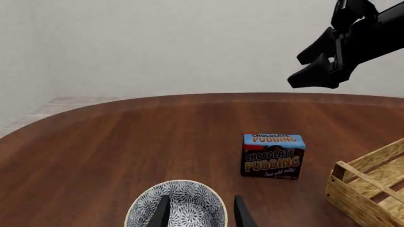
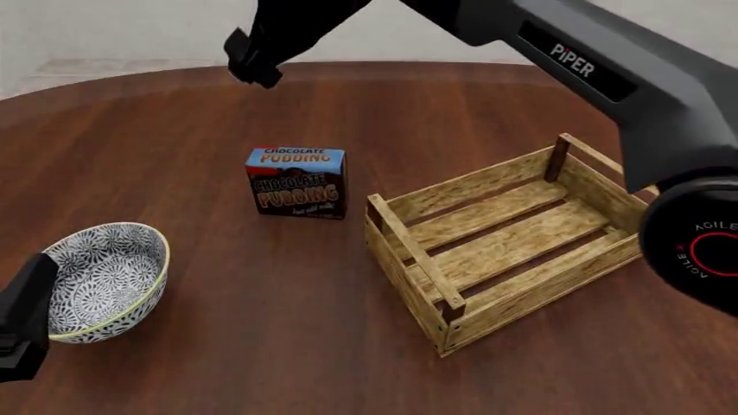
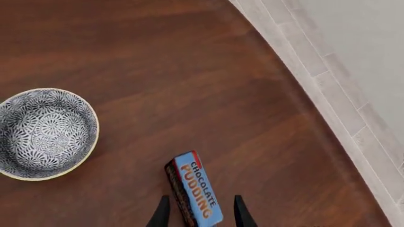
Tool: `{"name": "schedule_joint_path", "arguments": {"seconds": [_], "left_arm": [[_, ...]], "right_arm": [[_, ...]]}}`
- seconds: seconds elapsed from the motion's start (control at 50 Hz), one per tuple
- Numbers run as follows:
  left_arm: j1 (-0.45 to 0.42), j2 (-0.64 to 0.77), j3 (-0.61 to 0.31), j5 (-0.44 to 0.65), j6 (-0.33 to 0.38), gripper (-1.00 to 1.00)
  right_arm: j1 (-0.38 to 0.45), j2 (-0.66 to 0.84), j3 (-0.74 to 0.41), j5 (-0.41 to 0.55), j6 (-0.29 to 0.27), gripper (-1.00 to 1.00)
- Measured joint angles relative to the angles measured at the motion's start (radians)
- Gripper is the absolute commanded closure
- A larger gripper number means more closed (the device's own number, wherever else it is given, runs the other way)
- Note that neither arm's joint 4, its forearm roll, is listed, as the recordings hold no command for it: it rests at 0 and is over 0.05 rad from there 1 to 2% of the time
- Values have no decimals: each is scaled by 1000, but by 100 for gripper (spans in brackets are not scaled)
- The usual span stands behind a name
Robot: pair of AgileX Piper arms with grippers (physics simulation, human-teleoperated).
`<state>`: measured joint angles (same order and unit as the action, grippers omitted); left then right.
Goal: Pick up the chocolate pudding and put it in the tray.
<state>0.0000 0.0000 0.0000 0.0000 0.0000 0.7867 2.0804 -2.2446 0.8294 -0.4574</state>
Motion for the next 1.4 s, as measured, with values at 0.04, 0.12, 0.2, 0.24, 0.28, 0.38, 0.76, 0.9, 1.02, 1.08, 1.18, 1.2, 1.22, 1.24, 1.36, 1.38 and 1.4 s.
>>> {"name": "schedule_joint_path", "arguments": {"seconds": [0.04,0.12,0.2,0.24,0.28,0.38,0.76,0.9,1.02,1.08,1.18,1.2,1.22,1.24,1.36,1.38,1.4], "left_arm": [[0,0,0,0,0,-100],[0,0,0,0,0,-100],[0,0,0,0,0,-100],[0,0,0,0,0,-100],[0,0,0,0,0,-100],[0,0,0,0,0,-100],[0,0,0,0,0,-100],[0,0,0,0,0,-100],[0,0,0,0,0,-100],[0,0,0,0,0,-100],[0,0,0,0,0,-100],[0,0,0,0,0,-100],[0,0,0,0,0,-100],[0,0,0,0,0,-100],[0,0,0,0,0,-100],[0,0,0,0,0,-100],[0,0,0,0,0,-100]], "right_arm": [[2,1,-2,9,-7,-100],[6,-1,5,20,-25,-100],[9,-5,11,28,-43,-100],[11,-7,13,32,-51,-100],[12,-10,14,36,-58,-100],[14,-18,19,48,-78,-100],[-11,-4,-14,111,-198,-100],[-15,0,-19,123,-240,-100],[-21,15,-42,140,-269,-100],[-24,21,-54,147,-280,-100],[-28,32,-72,156,-298,-100],[-30,35,-78,158,-302,-100],[-31,39,-85,162,-305,-100],[-33,42,-91,164,-308,-100],[-37,60,-125,179,-324,-100],[-37,63,-131,182,-326,-100],[-37,67,-137,184,-327,-100]]}}
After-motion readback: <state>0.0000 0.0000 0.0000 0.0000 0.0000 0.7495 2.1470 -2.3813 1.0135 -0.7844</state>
